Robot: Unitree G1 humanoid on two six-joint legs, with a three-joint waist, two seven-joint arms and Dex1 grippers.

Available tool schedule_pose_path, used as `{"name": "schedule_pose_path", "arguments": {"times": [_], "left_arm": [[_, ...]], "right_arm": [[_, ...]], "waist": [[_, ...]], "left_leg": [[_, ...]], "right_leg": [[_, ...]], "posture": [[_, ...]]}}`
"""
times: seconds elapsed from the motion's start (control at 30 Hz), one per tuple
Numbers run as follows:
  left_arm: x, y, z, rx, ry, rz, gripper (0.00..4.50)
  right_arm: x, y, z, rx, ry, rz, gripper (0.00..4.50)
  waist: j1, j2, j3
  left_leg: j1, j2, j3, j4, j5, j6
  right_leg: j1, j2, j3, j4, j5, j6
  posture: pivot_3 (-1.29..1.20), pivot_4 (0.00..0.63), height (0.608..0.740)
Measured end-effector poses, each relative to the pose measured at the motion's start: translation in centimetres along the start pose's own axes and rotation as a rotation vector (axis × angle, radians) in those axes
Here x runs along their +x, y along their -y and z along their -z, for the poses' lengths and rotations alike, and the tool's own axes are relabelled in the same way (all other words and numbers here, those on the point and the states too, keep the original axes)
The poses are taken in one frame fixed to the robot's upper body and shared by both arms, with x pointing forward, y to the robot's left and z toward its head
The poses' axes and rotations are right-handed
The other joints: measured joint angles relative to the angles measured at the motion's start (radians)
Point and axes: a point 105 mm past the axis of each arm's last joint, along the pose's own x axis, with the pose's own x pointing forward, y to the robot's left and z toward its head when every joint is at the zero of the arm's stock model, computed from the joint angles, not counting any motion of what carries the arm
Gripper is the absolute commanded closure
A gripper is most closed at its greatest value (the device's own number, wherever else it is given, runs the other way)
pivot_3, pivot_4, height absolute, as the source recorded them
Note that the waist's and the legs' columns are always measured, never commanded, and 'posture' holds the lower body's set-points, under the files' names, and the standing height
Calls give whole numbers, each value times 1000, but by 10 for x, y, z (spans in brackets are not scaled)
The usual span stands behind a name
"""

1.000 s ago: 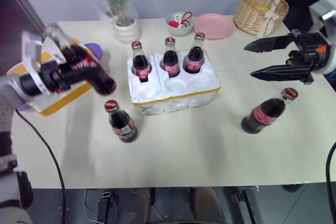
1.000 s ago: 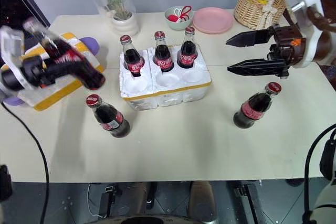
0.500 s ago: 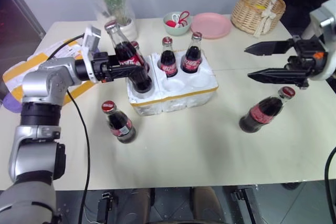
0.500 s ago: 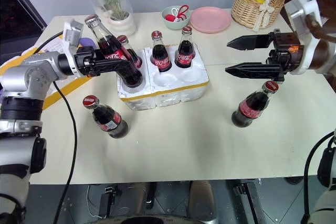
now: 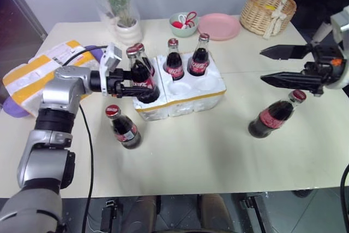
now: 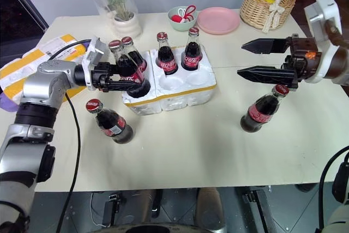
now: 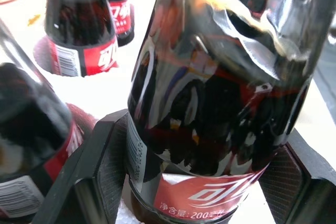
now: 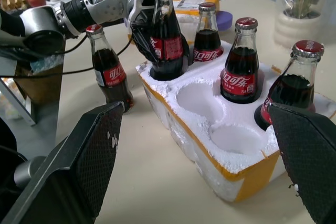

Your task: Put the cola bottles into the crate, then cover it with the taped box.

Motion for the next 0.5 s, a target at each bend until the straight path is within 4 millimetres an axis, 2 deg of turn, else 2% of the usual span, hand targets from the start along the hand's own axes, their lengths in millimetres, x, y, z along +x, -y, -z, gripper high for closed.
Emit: {"name": "schedule_pose_path", "arguments": {"times": [0.03, 0.13, 0.23, 0.37, 0.5], "left_arm": [[0, 1, 2, 5, -9, 2, 102], [-3, 1, 7, 11, -25, -13, 102], [-14, -1, 10, 6, -14, -72, 102], [-50, 2, -2, -4, 26, -177, 102], [-93, 24, -9, -36, 28, -234, 102]], "right_arm": [[2, 0, 0, -4, -7, -8, 0], [7, 2, -3, -29, -18, -24, 0], [13, 4, -4, -48, -24, -44, 0], [17, 6, 0, -45, -40, -61, 0], [20, 8, -2, -47, -31, -74, 0]], "waist": [[-1, 0, 0], [1, 0, 0], [0, 0, 0], [-1, 0, 0], [-4, 0, 0]], "left_leg": [[0, 0, 0, 0, 0, 0], [0, 0, 0, 0, 0, 0], [0, 0, 0, 0, 0, 0], [0, 0, 0, -1, 0, 0], [0, 1, 0, -1, 0, 0]], "right_leg": [[0, 0, 0, 0, 0, 0], [0, 0, 0, 0, 0, 0], [0, 0, 0, 0, 0, 0], [-1, 0, 0, 1, 0, 0], [-1, 0, 0, 1, 0, 0]], "posture": [[0, 150, 737], [0, 150, 737], [0, 150, 737], [0, 150, 737], [0, 150, 737]]}}
